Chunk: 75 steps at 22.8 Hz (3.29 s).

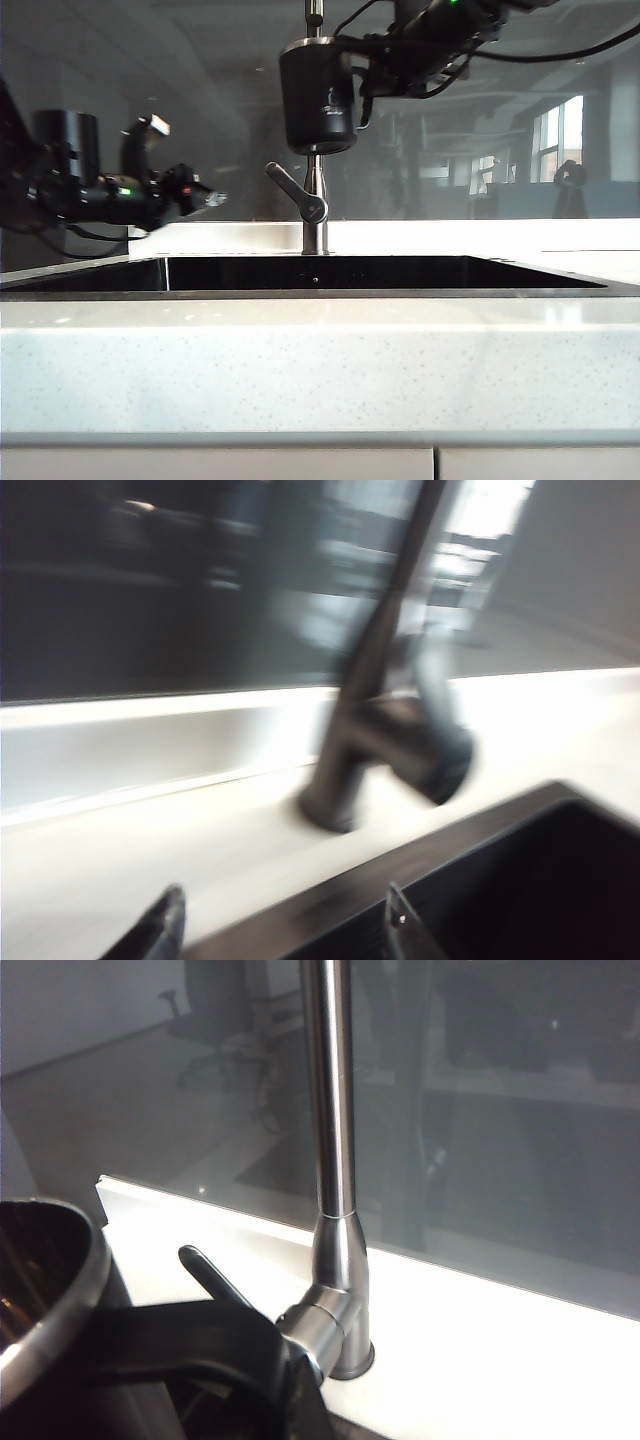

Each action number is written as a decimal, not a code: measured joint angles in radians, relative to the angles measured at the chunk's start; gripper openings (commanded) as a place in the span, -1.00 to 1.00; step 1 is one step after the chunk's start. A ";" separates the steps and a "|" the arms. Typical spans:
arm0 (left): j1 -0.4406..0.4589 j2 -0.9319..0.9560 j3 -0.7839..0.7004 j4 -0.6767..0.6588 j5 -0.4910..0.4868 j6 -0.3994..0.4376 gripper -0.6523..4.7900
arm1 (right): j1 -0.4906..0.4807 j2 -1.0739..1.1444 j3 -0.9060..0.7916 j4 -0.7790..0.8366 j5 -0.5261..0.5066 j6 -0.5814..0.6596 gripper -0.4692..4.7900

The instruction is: Pick up the mug next to the sink, go to the faucet to get some water, pour the water into the sink, and finally put the mug back to its place.

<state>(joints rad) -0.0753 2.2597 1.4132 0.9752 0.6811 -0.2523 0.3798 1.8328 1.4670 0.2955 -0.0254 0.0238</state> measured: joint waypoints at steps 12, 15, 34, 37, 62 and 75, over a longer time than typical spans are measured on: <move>-0.066 0.200 0.407 -0.047 0.051 -0.059 0.40 | 0.010 0.018 0.069 -0.011 0.051 -0.003 -0.83; -0.066 0.200 0.451 -0.042 0.098 -0.076 0.40 | 0.010 0.018 0.070 -0.016 0.051 -0.003 -0.83; -0.078 0.199 0.530 -0.180 0.227 -0.100 0.37 | 0.011 0.017 0.085 -0.017 0.051 -0.003 -0.83; -0.077 0.199 0.530 -0.182 0.254 -0.105 0.33 | 0.011 0.017 0.085 -0.017 0.051 -0.003 -0.83; -0.075 0.200 0.531 -0.198 0.308 -0.024 0.33 | 0.011 0.017 0.085 -0.018 0.051 -0.006 -0.83; -0.071 0.200 0.530 -0.340 0.228 0.122 0.33 | 0.011 0.017 0.085 -0.026 0.051 -0.006 -0.83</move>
<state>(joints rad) -0.1459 2.4592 1.9434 0.6353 0.9089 -0.1303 0.3912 1.8500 1.5520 0.2699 0.0261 0.0174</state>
